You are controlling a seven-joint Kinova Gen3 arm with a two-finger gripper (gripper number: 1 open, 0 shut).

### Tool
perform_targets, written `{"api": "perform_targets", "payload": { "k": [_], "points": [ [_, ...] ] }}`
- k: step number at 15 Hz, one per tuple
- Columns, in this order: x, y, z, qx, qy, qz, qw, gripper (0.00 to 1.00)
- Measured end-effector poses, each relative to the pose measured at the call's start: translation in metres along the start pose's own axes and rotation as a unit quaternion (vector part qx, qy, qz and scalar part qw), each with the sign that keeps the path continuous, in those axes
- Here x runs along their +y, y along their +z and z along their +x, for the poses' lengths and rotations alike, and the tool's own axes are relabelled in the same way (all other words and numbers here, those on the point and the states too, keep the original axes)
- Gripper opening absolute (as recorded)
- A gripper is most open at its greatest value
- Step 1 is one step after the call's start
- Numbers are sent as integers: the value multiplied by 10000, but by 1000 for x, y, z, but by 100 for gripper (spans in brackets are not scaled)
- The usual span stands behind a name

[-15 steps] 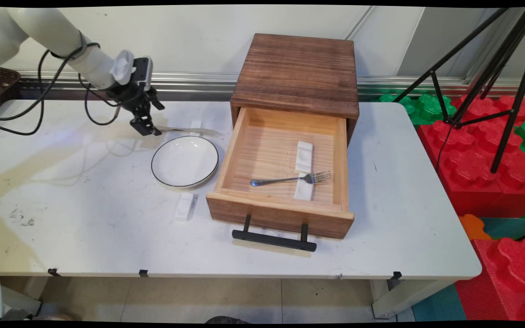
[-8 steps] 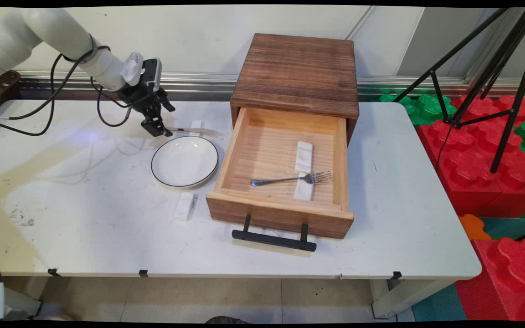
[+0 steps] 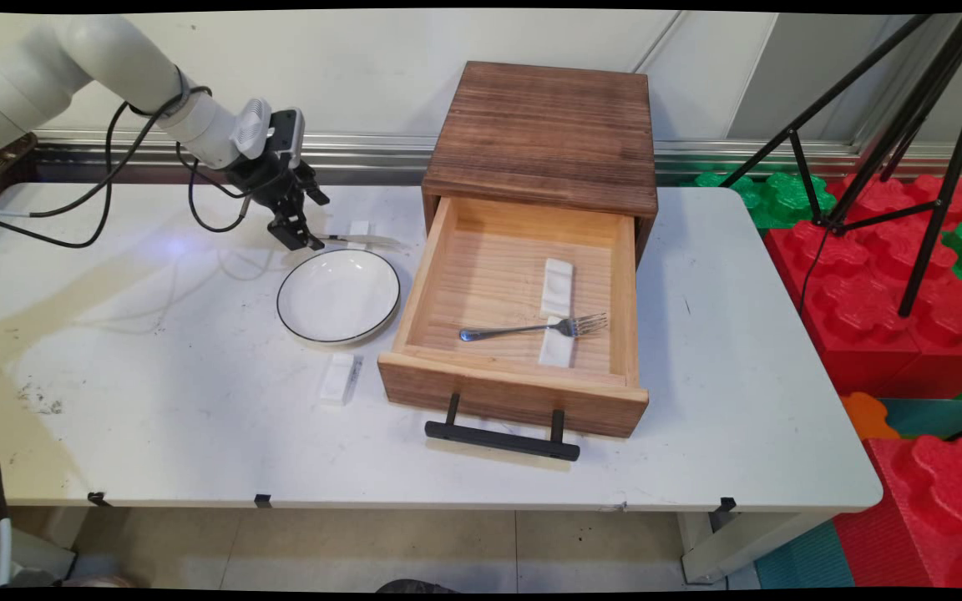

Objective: Pick up the knife from the left of the white plate

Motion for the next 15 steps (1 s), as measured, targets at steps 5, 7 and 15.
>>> {"api": "perform_targets", "payload": {
  "k": [5, 7, 15],
  "points": [
    [-2, 5, -1, -19, 74, -80, 9999, 100],
    [-3, 7, -2, -36, 116, -109, 9999, 100],
    [-4, 9, -1, -73, 352, -217, 9991, 0]
  ]
}}
